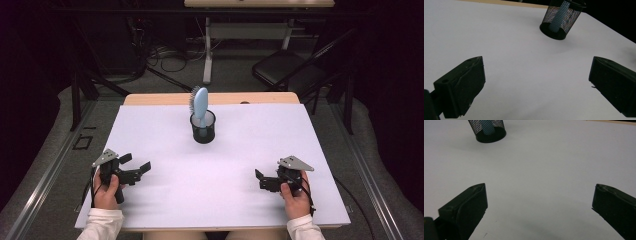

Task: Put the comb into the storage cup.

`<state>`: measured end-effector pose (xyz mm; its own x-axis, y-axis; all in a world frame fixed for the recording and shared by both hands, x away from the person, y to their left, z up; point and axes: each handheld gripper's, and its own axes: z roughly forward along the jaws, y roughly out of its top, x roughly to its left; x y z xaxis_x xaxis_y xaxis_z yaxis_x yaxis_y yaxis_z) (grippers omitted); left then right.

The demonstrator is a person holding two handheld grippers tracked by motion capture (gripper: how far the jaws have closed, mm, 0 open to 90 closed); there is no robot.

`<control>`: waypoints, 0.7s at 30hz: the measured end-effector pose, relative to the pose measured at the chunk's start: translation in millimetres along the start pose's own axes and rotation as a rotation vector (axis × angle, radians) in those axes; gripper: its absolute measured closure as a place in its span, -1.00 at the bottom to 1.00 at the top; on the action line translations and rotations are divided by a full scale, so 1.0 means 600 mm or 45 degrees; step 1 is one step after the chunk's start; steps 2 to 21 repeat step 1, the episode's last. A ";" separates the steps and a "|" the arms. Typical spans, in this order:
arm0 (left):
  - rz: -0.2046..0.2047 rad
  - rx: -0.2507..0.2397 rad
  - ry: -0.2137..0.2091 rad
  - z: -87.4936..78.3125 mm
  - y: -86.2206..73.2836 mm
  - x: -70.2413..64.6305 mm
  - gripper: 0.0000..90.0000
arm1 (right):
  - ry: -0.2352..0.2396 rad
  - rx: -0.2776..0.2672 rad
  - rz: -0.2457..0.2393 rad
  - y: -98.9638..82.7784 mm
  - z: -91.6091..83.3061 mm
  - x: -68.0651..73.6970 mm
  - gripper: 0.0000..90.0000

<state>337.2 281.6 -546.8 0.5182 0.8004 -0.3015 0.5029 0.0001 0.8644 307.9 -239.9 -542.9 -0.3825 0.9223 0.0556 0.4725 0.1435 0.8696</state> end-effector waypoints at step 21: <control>0.001 0.000 0.002 0.000 0.000 0.000 -0.99 | -0.002 -0.003 0.000 0.000 0.000 -0.001 -1.00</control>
